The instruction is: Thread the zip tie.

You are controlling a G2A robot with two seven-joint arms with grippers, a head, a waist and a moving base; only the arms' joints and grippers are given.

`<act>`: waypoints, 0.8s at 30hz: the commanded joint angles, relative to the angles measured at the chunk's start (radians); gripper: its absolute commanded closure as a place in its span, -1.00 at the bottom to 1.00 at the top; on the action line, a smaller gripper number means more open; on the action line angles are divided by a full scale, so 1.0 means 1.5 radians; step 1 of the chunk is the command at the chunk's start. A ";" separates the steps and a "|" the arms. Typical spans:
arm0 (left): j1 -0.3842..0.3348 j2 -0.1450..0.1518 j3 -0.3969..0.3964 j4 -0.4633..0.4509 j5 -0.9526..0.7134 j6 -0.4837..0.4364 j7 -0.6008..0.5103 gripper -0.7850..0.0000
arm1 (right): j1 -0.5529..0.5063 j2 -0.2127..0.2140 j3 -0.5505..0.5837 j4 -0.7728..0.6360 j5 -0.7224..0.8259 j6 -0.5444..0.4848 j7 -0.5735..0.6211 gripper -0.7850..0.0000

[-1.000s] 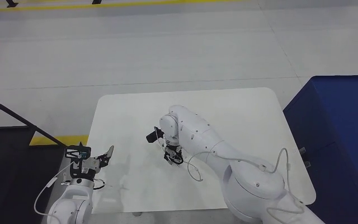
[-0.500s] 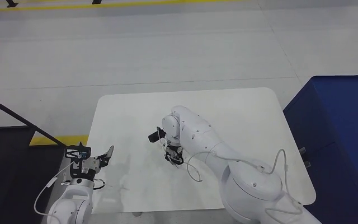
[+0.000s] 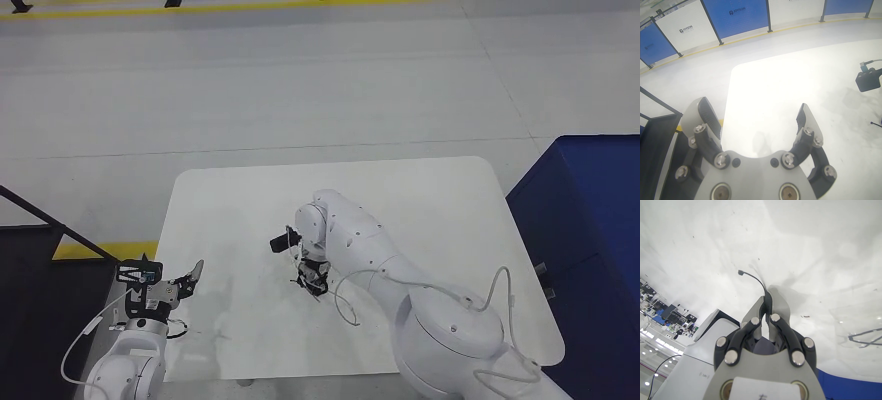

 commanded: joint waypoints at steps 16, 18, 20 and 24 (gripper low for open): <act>0.000 0.000 0.000 0.000 0.000 0.000 0.000 -1.00 | 0.026 0.044 0.051 -0.026 0.072 -0.078 0.038 0.76; 0.000 0.000 0.000 0.000 0.000 0.000 0.000 -1.00 | 0.021 0.041 0.041 -0.036 0.044 -0.044 0.023 0.58; 0.000 0.000 0.000 0.000 0.000 0.000 0.000 -1.00 | 0.015 0.038 0.036 -0.043 0.030 -0.026 0.016 0.47; 0.000 0.000 0.000 0.000 0.000 0.000 0.000 -1.00 | 0.008 0.032 0.031 -0.049 0.011 -0.020 0.014 0.45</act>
